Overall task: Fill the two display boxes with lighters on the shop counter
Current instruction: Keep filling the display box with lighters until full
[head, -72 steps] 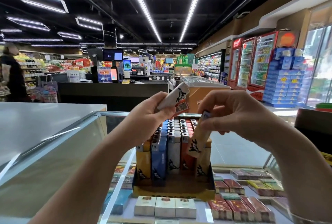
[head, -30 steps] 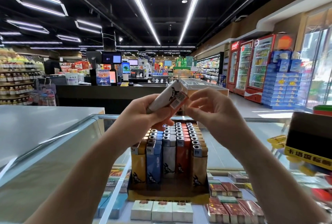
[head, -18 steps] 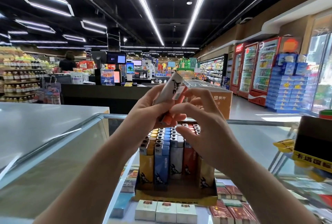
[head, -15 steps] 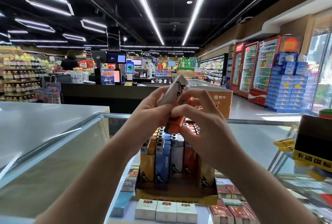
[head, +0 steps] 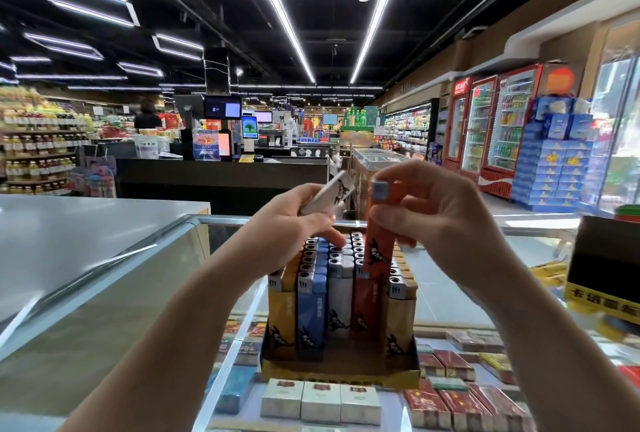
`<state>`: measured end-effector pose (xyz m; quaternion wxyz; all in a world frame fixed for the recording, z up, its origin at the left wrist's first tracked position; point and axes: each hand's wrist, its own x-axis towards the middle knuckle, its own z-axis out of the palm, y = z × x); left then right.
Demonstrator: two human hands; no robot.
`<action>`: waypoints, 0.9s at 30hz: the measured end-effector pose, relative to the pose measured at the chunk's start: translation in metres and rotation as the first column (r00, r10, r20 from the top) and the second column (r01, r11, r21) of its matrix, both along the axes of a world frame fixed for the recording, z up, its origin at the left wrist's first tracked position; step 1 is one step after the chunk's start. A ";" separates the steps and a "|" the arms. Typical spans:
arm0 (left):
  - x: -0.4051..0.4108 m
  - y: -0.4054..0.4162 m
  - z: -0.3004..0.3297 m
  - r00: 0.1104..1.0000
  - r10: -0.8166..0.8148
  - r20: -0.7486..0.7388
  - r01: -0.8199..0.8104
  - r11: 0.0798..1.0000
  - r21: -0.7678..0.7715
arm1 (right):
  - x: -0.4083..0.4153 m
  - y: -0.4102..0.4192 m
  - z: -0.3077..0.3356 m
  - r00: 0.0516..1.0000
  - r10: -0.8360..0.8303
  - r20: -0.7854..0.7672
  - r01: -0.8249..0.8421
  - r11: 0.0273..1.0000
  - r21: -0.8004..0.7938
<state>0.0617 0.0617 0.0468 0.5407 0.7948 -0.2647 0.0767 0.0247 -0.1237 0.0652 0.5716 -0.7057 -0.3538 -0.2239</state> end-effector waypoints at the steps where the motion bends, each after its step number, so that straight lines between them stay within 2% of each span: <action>1: 0.000 0.000 0.000 1.000 0.002 -0.007 -0.002 1.000 0.021 | -0.001 0.001 0.000 1.000 0.008 -0.011 -0.009 1.000 -0.025; 5: 0.000 0.000 0.001 1.000 0.015 -0.001 -0.015 0.999 0.050 | -0.002 -0.004 0.001 0.999 0.035 -0.025 -0.035 0.999 -0.006; 7: 0.000 0.000 0.000 1.000 0.014 -0.001 -0.014 0.998 0.064 | -0.001 -0.006 0.000 0.997 0.070 -0.045 -0.073 0.996 -0.057; 9: -0.001 0.000 0.000 1.000 0.028 0.007 -0.028 0.997 0.072 | -0.001 -0.002 -0.003 0.994 0.092 -0.060 -0.102 0.974 -0.201; 12: -0.002 -0.001 0.001 0.999 0.039 0.009 -0.040 0.996 0.082 | 0.003 0.004 -0.010 0.997 -0.051 0.052 0.070 0.874 -0.480; 14: -0.002 -0.001 0.002 0.999 0.041 0.009 -0.042 0.995 0.089 | 0.004 0.006 -0.012 0.992 -0.096 0.086 0.128 0.821 -0.557; 27: -0.004 -0.001 0.002 0.999 0.044 0.019 -0.045 0.994 0.095 | 0.005 0.001 -0.013 0.981 -0.167 0.094 0.187 0.719 -0.669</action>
